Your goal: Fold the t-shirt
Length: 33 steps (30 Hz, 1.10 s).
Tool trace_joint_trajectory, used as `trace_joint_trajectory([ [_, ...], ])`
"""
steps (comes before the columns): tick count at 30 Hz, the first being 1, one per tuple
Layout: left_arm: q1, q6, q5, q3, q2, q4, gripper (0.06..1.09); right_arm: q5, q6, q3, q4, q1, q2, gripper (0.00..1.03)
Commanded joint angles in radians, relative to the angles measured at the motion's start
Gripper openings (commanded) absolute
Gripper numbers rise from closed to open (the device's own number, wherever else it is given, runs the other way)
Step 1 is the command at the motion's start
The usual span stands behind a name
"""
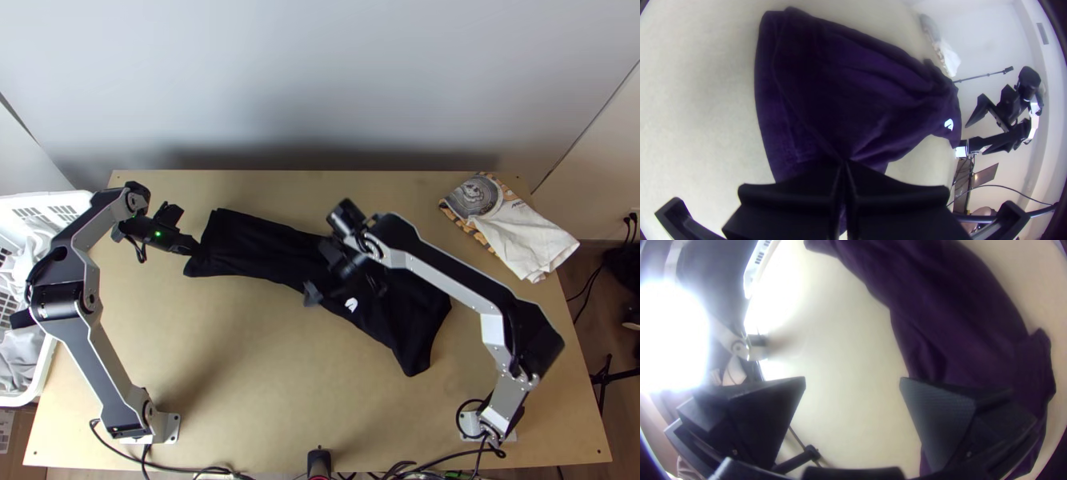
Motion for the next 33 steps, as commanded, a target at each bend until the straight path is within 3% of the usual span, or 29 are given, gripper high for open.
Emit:
trace_joint_trajectory([
  [1, -0.008, -0.011, 0.012, 0.003, 0.001, 0.021, 0.09, 0.013, 0.039, 0.268, 0.059, -0.017, 0.147, 0.98],
  [9, 0.001, -0.019, 0.015, 0.011, -0.018, 0.039, 0.09, 0.007, 0.056, 0.590, -0.001, -0.025, 0.352, 0.98],
  [33, -0.038, -0.077, 0.060, 0.215, 0.091, 0.068, 0.09, -0.004, 0.024, 0.455, -0.019, -0.048, 0.396, 0.98],
])
